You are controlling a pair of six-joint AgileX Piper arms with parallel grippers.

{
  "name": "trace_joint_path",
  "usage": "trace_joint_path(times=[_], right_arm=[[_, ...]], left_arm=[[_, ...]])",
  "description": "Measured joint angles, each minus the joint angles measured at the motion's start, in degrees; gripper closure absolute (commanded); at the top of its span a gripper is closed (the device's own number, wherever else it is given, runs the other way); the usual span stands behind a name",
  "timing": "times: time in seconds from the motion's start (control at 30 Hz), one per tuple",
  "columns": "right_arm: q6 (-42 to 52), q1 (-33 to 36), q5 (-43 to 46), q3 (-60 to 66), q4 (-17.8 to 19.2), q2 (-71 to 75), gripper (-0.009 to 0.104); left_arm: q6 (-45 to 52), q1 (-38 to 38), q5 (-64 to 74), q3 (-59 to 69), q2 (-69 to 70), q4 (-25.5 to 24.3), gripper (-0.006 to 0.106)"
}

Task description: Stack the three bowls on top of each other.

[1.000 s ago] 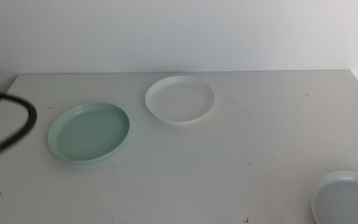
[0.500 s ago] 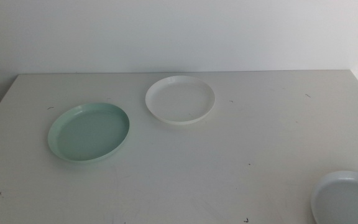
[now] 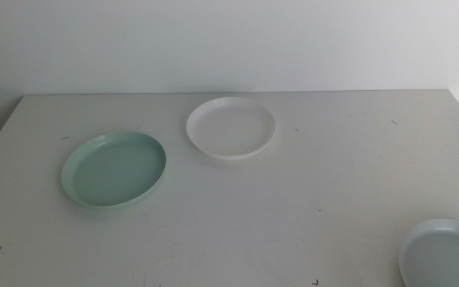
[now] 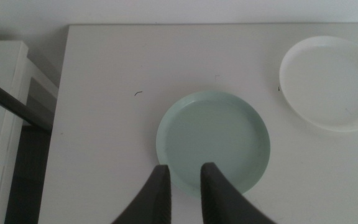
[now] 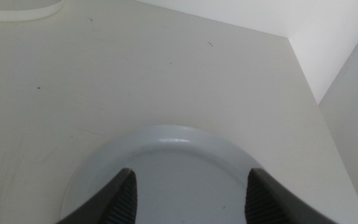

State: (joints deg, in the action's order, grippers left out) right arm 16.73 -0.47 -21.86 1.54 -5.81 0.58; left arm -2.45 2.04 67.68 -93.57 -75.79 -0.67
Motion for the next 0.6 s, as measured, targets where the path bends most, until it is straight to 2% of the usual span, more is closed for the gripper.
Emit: trace_joint_path(times=[0.37, 0.6], right_arm=[[0.0, 0.0, 0.0, 0.0, 0.0, 0.0, 0.050], [0.0, 0.0, 0.0, 0.0, 0.0, 0.0, 0.050]], left_arm=[[0.0, 0.0, 3.4, -1.7, -5.5, -0.1, 0.080], [-4.0, 0.0, 3.4, -1.7, -8.0, -1.3, 0.080]])
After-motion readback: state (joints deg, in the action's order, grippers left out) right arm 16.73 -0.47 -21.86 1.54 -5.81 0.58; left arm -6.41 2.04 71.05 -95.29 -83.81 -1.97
